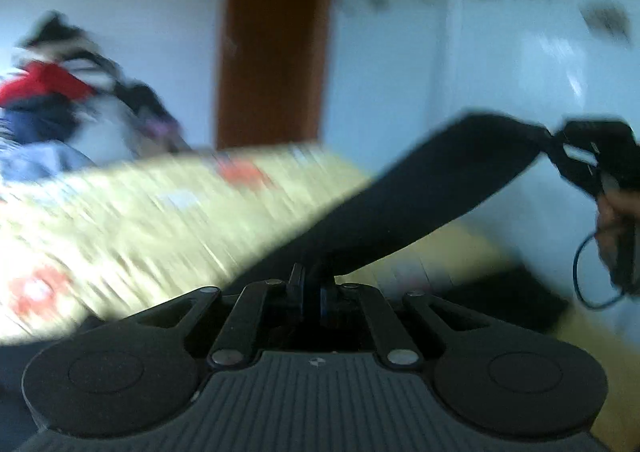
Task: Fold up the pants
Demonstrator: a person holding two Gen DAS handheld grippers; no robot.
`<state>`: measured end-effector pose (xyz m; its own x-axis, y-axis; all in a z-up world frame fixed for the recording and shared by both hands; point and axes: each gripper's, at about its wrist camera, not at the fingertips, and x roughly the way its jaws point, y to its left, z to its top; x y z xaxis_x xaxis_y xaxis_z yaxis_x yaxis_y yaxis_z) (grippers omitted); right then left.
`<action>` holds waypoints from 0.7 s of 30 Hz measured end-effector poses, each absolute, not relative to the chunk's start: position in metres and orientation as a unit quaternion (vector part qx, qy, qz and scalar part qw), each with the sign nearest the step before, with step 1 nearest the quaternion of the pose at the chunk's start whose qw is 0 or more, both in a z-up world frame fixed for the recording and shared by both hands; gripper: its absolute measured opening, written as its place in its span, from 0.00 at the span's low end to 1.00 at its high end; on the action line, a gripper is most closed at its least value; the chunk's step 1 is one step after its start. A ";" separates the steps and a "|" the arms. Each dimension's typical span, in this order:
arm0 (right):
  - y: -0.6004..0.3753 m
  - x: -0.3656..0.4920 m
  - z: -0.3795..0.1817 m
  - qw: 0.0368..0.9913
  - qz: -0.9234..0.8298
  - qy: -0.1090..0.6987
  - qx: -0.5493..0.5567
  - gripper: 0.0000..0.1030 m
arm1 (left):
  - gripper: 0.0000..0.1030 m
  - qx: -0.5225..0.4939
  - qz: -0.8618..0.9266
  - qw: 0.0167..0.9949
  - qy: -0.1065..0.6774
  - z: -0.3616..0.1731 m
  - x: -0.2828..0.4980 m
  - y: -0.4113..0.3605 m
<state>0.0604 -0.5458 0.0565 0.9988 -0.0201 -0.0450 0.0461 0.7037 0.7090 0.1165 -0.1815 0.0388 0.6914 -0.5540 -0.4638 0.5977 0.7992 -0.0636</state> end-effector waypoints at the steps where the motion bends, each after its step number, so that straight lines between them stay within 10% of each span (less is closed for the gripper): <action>1: -0.551 0.050 0.040 0.918 -0.040 0.031 0.394 0.04 | 0.06 0.062 -0.325 0.908 0.256 0.024 0.113 -0.190; 15: -0.563 -0.017 -0.044 0.873 -0.151 0.098 0.452 0.04 | 0.07 0.091 -0.354 0.877 0.312 -0.022 0.094 -0.206; 21: -0.558 -0.010 -0.038 0.880 -0.181 0.204 0.390 0.06 | 0.36 0.085 -0.359 0.867 0.335 -0.015 0.093 -0.200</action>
